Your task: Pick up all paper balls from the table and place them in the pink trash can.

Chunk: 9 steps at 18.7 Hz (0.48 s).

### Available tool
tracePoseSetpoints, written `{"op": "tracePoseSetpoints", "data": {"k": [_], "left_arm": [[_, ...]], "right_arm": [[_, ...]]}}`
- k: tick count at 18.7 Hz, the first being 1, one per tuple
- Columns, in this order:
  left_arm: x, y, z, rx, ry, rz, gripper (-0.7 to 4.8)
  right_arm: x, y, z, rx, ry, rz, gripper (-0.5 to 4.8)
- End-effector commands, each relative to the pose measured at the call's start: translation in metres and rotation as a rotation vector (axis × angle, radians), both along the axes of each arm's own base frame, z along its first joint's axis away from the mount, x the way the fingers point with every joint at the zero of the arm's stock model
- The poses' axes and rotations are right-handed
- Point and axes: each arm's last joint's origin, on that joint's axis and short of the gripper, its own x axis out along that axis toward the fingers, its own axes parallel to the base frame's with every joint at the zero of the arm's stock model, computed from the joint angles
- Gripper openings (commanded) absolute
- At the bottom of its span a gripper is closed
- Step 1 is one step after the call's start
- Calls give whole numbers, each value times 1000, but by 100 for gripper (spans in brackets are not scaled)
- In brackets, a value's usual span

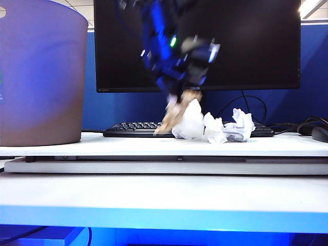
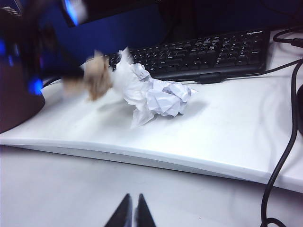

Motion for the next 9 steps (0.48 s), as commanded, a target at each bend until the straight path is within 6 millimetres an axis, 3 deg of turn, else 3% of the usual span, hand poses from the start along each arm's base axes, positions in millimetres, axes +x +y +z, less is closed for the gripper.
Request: {"op": "tracePoseSetpoints", "data": {"k": [1,5,9], "left_arm": [[0,-2,39,-94,-77,8,-6],[-8,8,96,-141,-191,31,-6],[-27,34,149,-20,-355,163,-6]], "right_arm": [[0,0,-1,3,-12,-3,22],[1,0,0,3,-17,-13,22],[1,0,0,3,-21,-13,22]]}}
